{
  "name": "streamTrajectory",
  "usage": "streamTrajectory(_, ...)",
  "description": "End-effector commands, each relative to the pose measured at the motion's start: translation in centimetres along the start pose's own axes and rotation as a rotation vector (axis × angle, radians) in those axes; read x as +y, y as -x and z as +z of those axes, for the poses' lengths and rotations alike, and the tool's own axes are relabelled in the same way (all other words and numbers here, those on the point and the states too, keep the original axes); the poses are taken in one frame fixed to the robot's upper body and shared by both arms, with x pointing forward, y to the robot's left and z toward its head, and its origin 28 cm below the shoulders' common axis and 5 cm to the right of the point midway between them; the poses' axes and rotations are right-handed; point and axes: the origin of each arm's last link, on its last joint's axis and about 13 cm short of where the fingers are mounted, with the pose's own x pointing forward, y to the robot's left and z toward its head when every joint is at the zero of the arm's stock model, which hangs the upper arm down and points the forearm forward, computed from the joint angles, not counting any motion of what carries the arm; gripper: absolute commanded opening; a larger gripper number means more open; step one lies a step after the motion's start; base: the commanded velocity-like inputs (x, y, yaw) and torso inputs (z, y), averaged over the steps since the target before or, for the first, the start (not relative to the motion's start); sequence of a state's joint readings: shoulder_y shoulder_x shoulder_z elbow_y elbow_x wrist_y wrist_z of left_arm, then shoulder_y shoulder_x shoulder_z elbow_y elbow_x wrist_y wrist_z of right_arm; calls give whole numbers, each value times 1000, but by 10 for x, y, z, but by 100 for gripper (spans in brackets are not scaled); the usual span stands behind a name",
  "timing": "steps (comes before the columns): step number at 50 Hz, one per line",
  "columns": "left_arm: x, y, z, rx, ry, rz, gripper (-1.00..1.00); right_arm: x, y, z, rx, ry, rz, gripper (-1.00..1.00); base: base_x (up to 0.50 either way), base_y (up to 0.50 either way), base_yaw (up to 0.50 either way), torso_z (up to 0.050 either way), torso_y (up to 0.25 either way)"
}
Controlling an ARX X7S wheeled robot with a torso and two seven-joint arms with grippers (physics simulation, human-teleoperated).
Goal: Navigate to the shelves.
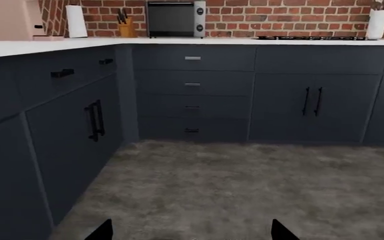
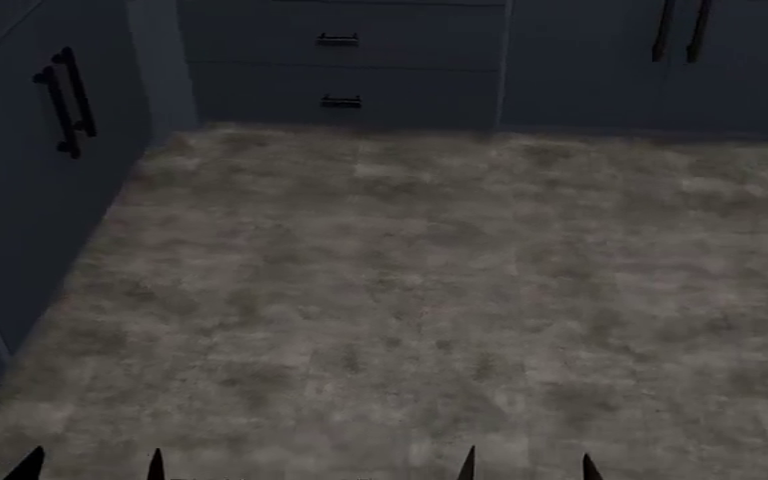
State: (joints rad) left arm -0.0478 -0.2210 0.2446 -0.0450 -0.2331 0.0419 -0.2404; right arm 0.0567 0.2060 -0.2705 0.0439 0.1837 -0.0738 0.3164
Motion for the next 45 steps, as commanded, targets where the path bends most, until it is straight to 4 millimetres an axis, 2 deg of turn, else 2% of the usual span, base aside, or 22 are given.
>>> streamTrajectory(1, 0, 0, 0, 1, 1, 1, 100, 0, 0, 0, -9, -11, -5, 100, -2, 43, -66, 0, 0)
streamTrajectory(20, 0, 1, 0, -2, 3, -1, 100, 0, 4, 2, -38, -3, 38, 100, 0, -10, 0, 0, 0)
streamTrajectory(45, 0, -1, 0, 0, 3, 3, 100, 0, 3, 2, -42, -22, 43, 100, 16, -348, 0, 0, 0)
